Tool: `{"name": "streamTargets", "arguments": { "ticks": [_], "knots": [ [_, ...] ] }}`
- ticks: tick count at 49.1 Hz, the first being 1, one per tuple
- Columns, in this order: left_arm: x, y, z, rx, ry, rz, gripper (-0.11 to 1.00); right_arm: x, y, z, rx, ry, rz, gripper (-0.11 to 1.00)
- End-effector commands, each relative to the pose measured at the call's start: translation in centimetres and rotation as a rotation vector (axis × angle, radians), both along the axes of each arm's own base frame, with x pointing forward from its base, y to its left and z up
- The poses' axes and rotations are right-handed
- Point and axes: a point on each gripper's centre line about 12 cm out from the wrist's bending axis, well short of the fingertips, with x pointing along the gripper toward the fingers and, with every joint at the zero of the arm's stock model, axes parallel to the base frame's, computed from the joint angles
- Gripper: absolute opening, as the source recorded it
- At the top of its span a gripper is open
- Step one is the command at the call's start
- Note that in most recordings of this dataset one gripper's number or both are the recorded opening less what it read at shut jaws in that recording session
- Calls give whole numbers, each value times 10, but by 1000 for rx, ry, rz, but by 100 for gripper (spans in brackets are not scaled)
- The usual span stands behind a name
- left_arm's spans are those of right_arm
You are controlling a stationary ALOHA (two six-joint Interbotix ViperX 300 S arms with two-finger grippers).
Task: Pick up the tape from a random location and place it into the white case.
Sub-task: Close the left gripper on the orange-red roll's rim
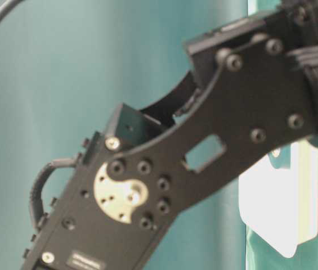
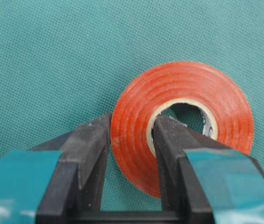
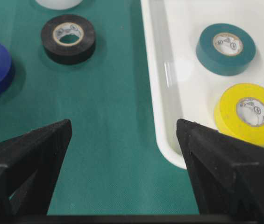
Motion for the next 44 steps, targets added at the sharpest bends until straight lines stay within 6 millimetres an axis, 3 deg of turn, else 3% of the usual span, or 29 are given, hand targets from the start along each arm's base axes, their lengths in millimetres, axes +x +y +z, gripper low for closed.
{"name": "streamTargets", "arguments": {
  "ticks": [1,27,44],
  "knots": [
    [3,-1,14,-11,-29,1,23,5,0,10,-4,-30,2,89],
    [2,-1,21,-14,-34,3,23,5,0,10,-5,-30,3,89],
    [-7,-9,88,-41,-111,-18,23,5,0,10,-3,-29,1,89]
  ]
}}
